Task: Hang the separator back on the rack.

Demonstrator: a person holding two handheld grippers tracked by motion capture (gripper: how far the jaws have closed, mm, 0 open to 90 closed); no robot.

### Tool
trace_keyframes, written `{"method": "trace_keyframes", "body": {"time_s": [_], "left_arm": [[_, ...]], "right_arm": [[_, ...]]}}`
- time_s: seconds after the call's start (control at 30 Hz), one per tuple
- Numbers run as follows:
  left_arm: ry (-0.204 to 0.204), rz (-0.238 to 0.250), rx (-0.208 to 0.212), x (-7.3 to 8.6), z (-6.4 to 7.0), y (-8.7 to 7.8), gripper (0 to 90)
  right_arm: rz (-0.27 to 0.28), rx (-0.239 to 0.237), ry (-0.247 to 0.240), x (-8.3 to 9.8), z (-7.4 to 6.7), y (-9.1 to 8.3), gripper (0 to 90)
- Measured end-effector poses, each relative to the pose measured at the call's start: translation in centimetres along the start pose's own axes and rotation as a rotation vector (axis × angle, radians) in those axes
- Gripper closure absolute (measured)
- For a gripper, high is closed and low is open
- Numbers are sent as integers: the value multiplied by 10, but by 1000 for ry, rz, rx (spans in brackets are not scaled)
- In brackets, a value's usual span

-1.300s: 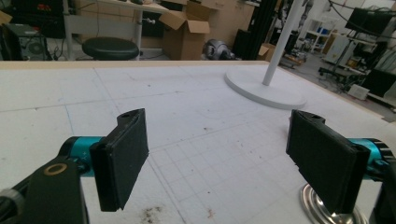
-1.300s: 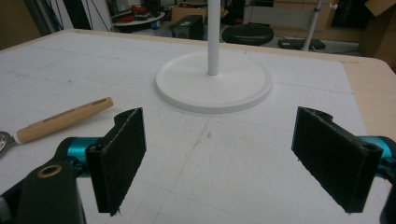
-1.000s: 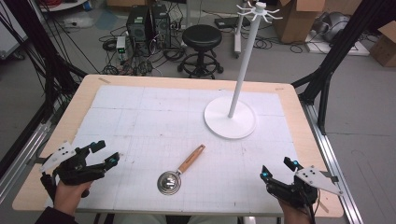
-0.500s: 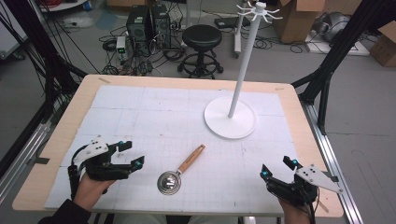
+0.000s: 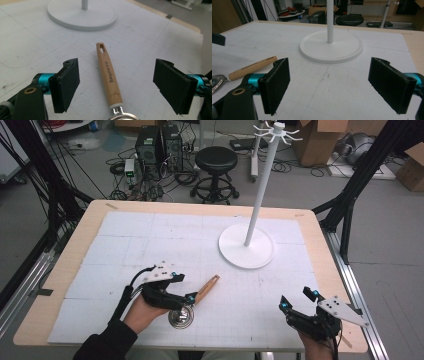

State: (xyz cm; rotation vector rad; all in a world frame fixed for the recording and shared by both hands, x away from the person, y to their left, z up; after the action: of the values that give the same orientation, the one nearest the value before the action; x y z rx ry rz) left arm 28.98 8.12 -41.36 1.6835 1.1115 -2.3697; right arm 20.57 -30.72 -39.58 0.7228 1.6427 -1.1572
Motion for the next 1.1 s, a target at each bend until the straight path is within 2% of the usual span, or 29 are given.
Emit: {"method": "trace_keyframes", "body": {"time_s": [0.17, 0.2, 0.23, 0.27, 0.3, 0.37, 0.43, 0.53, 0.63, 0.77, 0.8, 0.97, 1.0, 1.1], "left_arm": [[-5, -62, -11, -3, 3, 20, 244], [-9, -93, -25, -3, 4, 29, 254], [-9, -93, -25, -3, 4, 29, 254], [-6, -126, -49, -1, 4, 37, 258], [-6, -126, -49, -1, 4, 37, 260], [4, -158, -67, 0, 4, 43, 260], [4, -212, -87, 3, 5, 53, 250], [35, -246, -117, 5, 6, 60, 248], [38, -265, -138, 6, 6, 63, 276], [37, -274, -155, 6, 6, 64, 359], [41, -284, -170, 6, 7, 65, 370], [31, -294, -185, 6, 7, 65, 431], [19, -299, -193, 5, 6, 64, 470], [16, -307, -190, 5, 6, 63, 508]], "right_arm": [[11, -6, 12, -1, 0, 0, 164], [13, -8, 12, -1, 0, 0, 164], [13, -10, 12, -1, 0, 0, 164], [13, -11, 13, -1, 0, 0, 164], [13, -11, 13, -1, 0, 0, 164], [12, -13, 17, -1, -1, 0, 164], [12, -15, 20, -1, -1, 1, 164], [11, -17, 9, -1, 0, 1, 164], [6, -21, 12, -1, -1, 2, 164], [5, -20, 12, -1, -1, 2, 164], [5, -20, 11, 0, -1, 2, 164], [4, -21, 11, 0, -1, 2, 164], [3, -21, 10, 0, -1, 2, 164], [1, -21, 14, 0, -1, 2, 164]]}}
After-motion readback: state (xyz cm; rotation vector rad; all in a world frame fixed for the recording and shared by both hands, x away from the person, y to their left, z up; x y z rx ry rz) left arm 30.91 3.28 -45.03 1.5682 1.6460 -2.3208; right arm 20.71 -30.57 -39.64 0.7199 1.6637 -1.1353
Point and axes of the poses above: each handheld gripper's, and its own axes: y roughly forward along the jaws, x roughly out of its underside, z roughly to its right, the point moved 2 cm from there along y, roughly forward along the jaws, and after that the axes turned 3 degrees about -z, right-handed, at the moved point
